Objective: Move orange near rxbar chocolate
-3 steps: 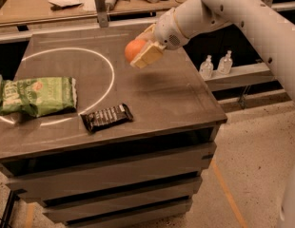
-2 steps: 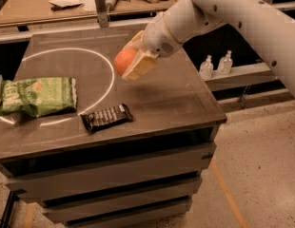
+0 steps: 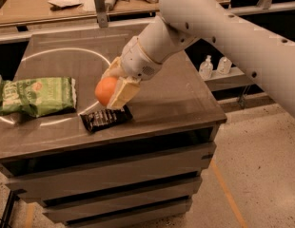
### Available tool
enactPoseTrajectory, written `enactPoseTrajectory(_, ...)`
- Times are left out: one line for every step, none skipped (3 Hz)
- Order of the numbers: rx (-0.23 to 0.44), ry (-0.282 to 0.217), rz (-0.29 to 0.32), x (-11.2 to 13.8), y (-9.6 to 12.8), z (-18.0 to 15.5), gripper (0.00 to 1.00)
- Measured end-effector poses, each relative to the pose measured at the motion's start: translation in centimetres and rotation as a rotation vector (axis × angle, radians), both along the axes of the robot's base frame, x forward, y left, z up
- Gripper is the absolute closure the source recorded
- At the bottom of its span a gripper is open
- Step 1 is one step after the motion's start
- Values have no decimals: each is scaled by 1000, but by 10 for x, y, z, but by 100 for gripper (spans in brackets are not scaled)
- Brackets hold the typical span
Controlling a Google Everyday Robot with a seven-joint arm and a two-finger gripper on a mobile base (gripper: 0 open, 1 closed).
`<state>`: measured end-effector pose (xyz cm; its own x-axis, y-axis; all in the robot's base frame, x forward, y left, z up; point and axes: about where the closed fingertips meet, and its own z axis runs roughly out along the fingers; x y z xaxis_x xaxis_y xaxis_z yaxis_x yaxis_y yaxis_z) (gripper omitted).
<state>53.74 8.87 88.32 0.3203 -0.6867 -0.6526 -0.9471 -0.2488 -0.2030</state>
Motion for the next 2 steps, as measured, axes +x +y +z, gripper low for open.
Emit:
enactPoseTrajectory(7,30,9,-4,-8,-7,100)
enactPoseTrajectory(38,52,-19,-2,-33,-6,100)
